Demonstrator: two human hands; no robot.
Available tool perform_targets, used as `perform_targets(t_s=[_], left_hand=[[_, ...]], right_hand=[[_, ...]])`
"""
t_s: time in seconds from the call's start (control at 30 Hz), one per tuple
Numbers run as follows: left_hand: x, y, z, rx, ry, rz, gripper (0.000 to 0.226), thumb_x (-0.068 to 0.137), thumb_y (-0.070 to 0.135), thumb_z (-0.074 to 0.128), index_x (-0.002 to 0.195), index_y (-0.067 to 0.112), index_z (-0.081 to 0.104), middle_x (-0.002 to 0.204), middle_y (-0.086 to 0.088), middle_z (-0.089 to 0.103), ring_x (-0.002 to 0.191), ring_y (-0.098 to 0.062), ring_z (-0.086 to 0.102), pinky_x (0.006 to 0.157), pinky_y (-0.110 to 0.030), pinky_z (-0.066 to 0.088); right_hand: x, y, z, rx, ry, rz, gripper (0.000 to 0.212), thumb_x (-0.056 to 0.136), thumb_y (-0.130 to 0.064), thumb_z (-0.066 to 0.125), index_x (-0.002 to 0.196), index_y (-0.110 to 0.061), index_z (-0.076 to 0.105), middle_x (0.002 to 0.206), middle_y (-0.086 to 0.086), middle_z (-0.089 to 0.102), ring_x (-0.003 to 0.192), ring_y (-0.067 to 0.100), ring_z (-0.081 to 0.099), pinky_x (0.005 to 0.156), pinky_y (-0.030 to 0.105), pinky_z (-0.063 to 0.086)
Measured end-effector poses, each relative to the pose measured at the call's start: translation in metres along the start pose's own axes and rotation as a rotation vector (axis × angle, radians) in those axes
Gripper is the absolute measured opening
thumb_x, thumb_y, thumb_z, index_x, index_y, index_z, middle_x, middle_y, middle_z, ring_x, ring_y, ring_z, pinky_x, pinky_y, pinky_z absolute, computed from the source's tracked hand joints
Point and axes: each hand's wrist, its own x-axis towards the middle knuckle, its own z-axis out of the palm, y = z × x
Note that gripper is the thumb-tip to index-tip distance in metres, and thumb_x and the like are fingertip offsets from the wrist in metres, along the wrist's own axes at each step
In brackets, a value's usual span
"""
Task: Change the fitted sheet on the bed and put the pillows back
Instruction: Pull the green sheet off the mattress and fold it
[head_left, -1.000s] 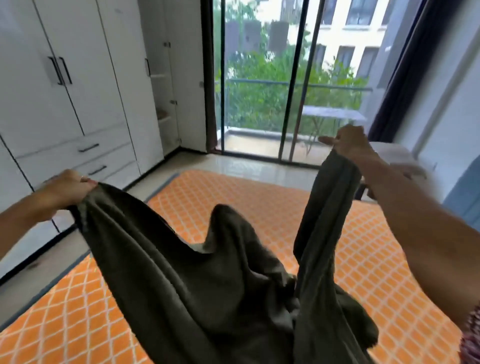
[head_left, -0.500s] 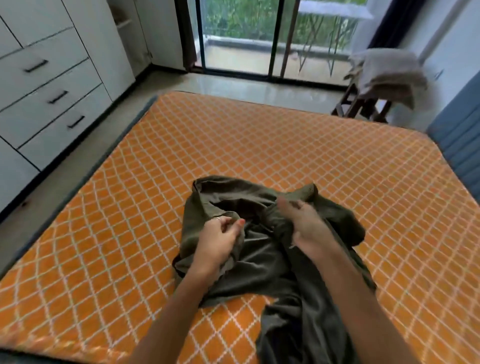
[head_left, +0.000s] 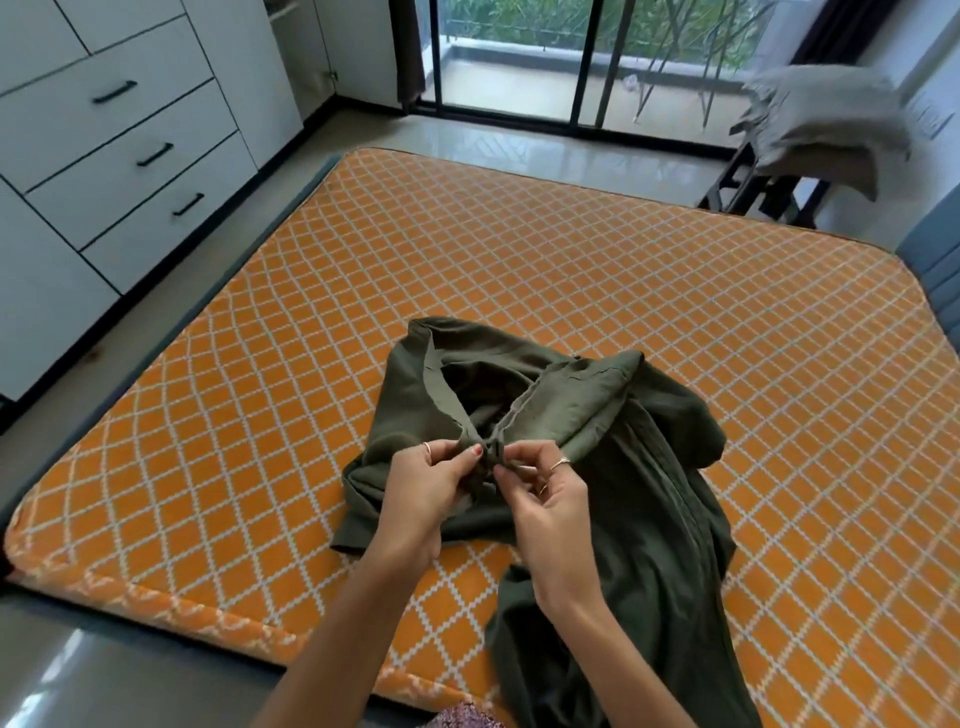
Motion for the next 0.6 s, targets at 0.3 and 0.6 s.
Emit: perform_targets(t_s=[0.3,0.6], left_hand=[[-0.031,-0.025,0.004,0.282,0.149,0.067,0.020,0.097,0.014,0.053,0.095,0.011,0.073,0.083,-0.008,0.074,0.081,-0.024,0.072,0.079,-0.047,0.058],[-0.058,-0.018,0.002,0.182,0.057,0.115,0.023,0.081,0.030,0.074,0.088,0.008,0.070,0.082,-0.011,0.073,0.083,-0.026,0.071,0.082,-0.049,0.056]], right_hand=[[-0.031,0.021,-0.012,-0.192,-0.141,-0.118,0.027,0.086,0.009,0.059,0.096,-0.016,0.064,0.093,-0.003,0.066,0.091,0.010,0.065,0.080,0.024,0.054],[-0.042,0.015,-0.026,-0.139,-0.456,-0.056,0.034,0.090,0.001,0.056,0.120,-0.015,0.061,0.124,-0.005,0.058,0.108,0.004,0.062,0.091,0.026,0.052]])
